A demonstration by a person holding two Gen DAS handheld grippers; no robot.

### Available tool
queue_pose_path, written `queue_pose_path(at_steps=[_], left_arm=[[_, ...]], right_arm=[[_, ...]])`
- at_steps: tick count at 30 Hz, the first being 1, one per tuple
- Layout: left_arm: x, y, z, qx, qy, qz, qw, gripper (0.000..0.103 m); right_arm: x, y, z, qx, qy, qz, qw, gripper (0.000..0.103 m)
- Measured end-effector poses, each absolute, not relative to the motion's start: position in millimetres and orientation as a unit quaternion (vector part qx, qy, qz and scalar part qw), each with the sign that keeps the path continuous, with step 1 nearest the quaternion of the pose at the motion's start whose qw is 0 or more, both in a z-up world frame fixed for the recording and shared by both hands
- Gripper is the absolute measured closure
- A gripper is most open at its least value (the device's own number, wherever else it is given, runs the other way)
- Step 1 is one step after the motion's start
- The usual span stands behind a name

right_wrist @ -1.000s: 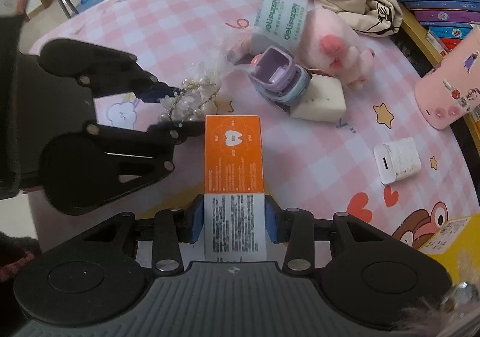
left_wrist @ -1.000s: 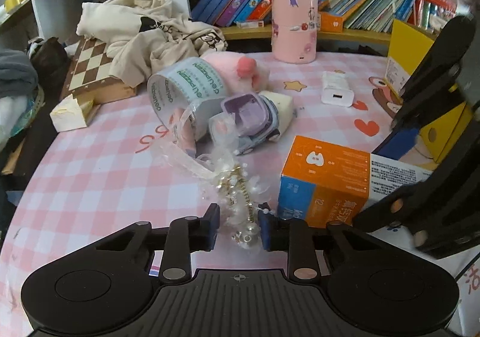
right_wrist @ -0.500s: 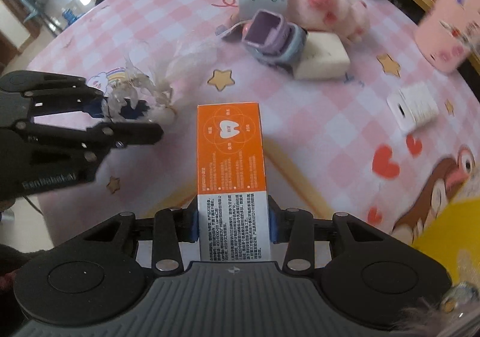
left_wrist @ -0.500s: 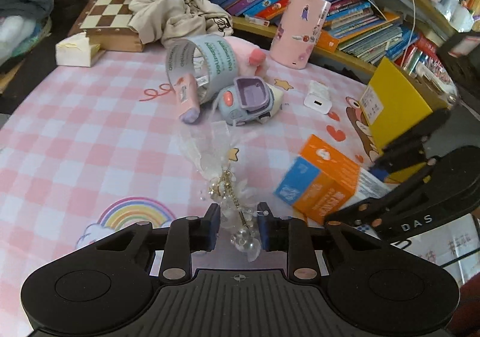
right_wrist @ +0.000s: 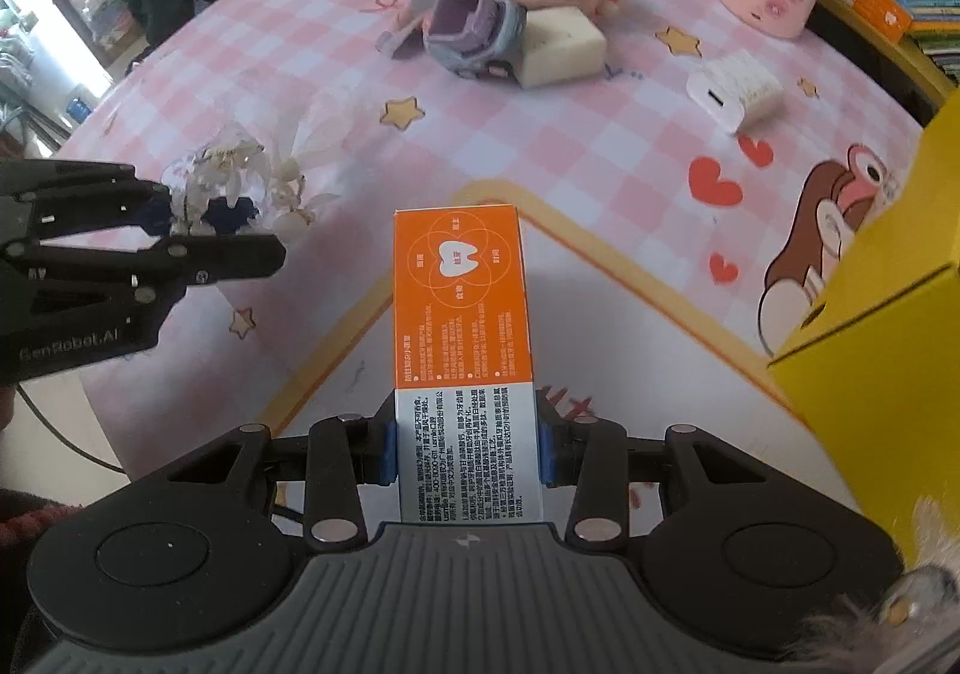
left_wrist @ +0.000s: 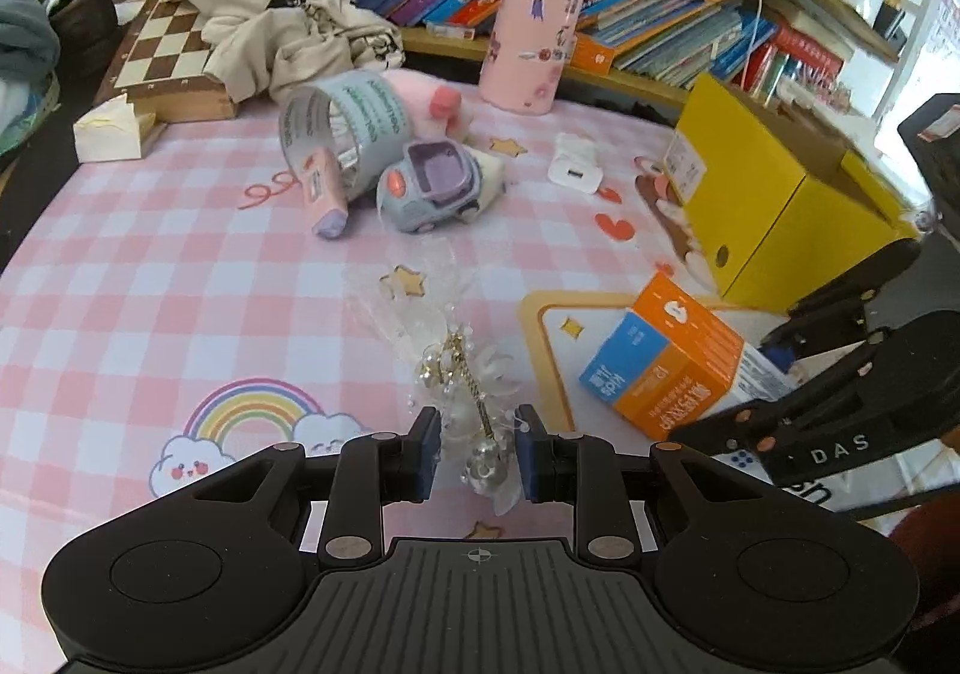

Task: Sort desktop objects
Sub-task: 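Lift the usmile box with the right tool while the left tool lifts the ornament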

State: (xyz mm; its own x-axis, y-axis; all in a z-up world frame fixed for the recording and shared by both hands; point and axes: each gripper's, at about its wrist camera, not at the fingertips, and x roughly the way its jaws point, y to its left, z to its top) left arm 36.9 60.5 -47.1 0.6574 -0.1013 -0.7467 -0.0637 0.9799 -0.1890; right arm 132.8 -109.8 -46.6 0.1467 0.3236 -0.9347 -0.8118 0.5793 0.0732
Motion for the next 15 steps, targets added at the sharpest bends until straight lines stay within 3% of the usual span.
queue_pose_path(at_steps=[15], left_arm=[[42.6,47.4,-62.0,-0.036,0.429,-0.02,0.902,0.074]], right_arm=[[118.8,-105.9,-56.6,-0.264,0.505,0.373,0.732,0.062]])
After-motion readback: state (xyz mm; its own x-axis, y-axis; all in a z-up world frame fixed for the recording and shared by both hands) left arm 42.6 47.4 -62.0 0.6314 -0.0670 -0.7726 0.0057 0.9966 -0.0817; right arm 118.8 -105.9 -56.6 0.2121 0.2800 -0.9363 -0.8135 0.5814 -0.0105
